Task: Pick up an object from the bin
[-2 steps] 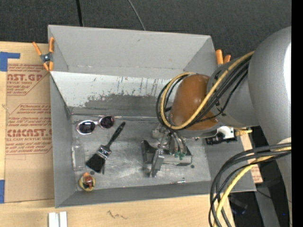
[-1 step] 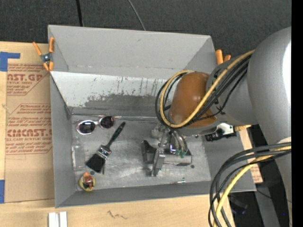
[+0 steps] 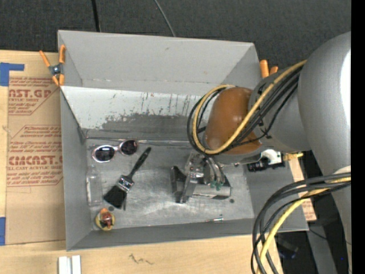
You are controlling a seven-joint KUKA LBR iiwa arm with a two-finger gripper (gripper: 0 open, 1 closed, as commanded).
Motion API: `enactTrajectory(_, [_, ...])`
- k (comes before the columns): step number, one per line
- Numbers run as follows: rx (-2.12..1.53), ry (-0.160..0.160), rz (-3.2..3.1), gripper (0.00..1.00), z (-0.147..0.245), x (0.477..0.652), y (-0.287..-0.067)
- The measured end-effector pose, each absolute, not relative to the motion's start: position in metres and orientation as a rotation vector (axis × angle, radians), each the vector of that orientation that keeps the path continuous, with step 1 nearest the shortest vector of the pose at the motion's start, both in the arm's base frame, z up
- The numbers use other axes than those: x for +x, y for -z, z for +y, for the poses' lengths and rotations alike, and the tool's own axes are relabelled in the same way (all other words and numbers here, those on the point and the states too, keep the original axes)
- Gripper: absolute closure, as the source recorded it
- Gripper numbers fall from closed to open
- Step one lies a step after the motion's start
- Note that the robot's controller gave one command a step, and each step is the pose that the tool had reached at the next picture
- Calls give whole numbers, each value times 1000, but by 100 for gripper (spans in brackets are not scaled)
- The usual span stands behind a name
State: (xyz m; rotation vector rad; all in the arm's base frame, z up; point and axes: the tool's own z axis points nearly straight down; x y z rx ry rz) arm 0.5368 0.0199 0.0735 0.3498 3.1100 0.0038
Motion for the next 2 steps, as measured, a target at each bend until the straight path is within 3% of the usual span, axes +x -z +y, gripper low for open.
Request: enactTrajectory(2, [368,-2,3115,100,20,534,-76])
